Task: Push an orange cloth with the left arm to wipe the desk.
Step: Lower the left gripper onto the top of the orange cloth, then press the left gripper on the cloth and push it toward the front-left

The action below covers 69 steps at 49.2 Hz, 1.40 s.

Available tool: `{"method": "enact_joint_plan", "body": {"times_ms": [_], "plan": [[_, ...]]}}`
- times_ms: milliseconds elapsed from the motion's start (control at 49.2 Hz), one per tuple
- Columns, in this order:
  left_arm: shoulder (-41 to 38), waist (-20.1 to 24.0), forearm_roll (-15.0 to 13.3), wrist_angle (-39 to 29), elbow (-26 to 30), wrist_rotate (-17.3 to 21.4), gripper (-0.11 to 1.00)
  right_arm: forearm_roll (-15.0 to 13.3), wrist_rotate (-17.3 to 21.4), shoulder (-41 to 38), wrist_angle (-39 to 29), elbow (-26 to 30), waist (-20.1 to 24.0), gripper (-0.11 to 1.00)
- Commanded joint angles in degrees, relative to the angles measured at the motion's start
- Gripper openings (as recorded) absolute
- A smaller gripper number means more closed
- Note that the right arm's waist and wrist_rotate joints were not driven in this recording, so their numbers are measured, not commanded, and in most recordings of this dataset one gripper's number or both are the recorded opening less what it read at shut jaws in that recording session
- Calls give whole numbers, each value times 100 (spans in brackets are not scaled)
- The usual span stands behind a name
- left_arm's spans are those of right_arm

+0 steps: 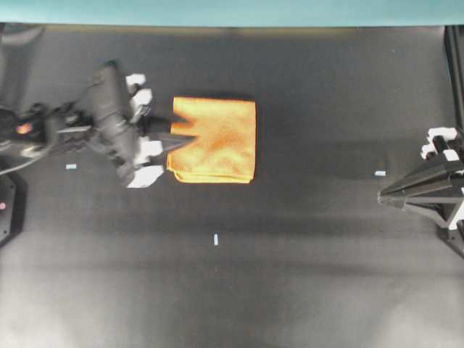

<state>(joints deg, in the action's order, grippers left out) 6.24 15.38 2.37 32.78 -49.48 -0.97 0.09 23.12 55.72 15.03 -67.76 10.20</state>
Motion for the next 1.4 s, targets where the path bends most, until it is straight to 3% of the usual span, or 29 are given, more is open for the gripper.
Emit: {"method": "enact_joint_plan", "body": {"times_ms": [0, 81, 142, 488, 1382], "plan": [[-387, 97, 18, 79, 378, -62, 67, 9, 0, -62, 26, 62, 0, 0], [-738, 167, 18, 70, 571, -149, 85, 9, 0, -53, 26, 44, 0, 0], [-1002, 237, 18, 79, 694, -167, 89, 9, 0, -62, 26, 35, 0, 0], [-2048, 501, 18, -185, 1160, -501, 86, 9, 0, -132, 26, -70, 0, 0], [-2136, 519, 18, -879, 879, -554, 86, 9, 9, -132, 26, -123, 0, 0]]}}
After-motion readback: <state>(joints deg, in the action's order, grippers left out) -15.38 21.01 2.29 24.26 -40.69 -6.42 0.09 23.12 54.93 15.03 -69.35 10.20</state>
